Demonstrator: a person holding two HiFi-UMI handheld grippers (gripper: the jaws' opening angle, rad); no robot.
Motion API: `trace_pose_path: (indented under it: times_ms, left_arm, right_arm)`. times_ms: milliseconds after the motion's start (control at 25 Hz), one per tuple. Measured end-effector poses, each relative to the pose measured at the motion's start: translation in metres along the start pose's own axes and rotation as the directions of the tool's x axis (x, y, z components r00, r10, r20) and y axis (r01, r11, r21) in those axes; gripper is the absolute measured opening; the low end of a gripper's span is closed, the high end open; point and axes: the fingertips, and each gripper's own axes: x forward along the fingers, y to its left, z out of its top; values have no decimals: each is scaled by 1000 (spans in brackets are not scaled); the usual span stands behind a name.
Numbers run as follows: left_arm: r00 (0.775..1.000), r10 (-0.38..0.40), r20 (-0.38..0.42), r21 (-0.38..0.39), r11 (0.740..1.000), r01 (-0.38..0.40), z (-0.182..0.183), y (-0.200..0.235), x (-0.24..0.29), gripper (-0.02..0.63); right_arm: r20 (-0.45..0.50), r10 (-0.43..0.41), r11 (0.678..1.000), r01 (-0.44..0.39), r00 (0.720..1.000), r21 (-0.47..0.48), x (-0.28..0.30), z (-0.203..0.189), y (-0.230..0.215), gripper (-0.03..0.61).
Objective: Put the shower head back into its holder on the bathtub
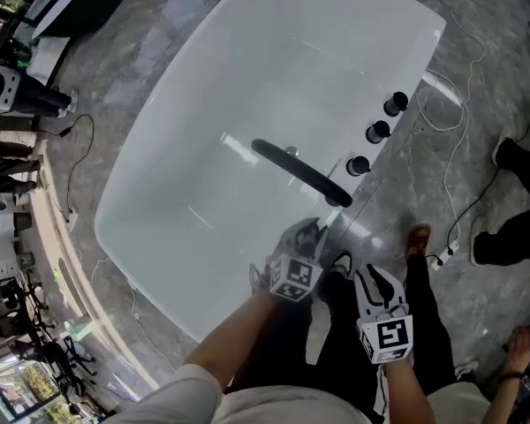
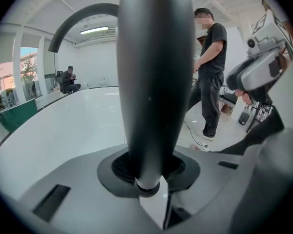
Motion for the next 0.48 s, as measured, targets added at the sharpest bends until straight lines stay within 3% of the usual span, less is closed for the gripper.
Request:
trace_pose_path:
  times_ms: [480]
  left_arm:
    - [999,-8,-39,-28,1000,7,-20,2,16,95]
  right_arm:
    - [-8,9,1000,-8,1000,14,-6,1,1,107]
